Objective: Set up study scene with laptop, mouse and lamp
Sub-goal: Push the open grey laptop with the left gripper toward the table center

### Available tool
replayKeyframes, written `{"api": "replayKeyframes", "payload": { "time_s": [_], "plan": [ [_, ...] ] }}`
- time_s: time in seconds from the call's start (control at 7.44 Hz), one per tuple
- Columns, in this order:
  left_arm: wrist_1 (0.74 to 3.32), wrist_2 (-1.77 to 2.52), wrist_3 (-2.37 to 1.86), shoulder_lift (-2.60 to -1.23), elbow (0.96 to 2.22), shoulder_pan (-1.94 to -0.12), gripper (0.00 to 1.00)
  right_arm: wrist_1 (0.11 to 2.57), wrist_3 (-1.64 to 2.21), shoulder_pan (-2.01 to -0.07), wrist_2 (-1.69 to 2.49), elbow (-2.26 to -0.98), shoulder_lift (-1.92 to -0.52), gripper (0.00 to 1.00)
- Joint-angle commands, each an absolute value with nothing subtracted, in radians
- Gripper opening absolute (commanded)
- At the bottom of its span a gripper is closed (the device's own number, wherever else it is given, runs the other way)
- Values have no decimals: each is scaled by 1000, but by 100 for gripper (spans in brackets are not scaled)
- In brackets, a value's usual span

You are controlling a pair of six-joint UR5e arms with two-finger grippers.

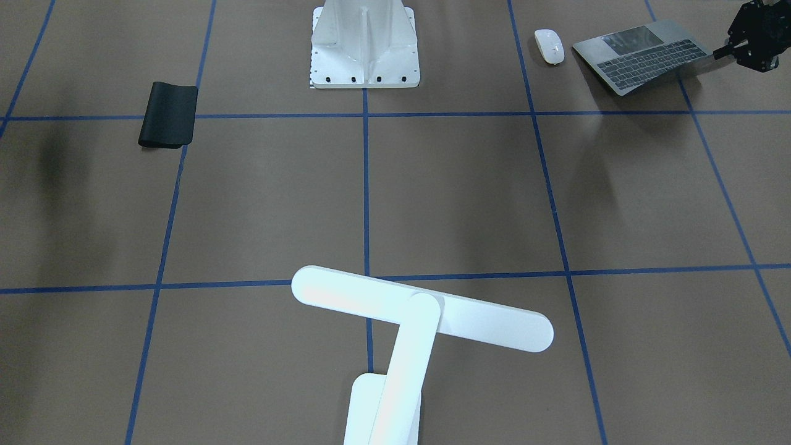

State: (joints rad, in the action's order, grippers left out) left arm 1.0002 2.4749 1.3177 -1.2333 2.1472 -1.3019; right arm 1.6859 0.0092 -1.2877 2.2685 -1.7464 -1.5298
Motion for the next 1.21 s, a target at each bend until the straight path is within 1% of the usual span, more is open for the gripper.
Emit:
{"api": "replayKeyframes", "payload": {
  "time_s": [0.0, 0.4, 1.07],
  "plan": [
    [1000, 2473, 1318, -1284, 2134, -1343, 7, 1686, 9, -1287, 2269, -1746, -1525, 100],
    [1000, 2470, 1318, -1406, 2082, -1426, 9, 1686, 9, -1284, 2269, -1747, -1523, 100],
    [1000, 2465, 1309, -1747, 1951, -1434, 9, 1686, 9, -1282, 2269, -1753, -1500, 100]
  ]
}}
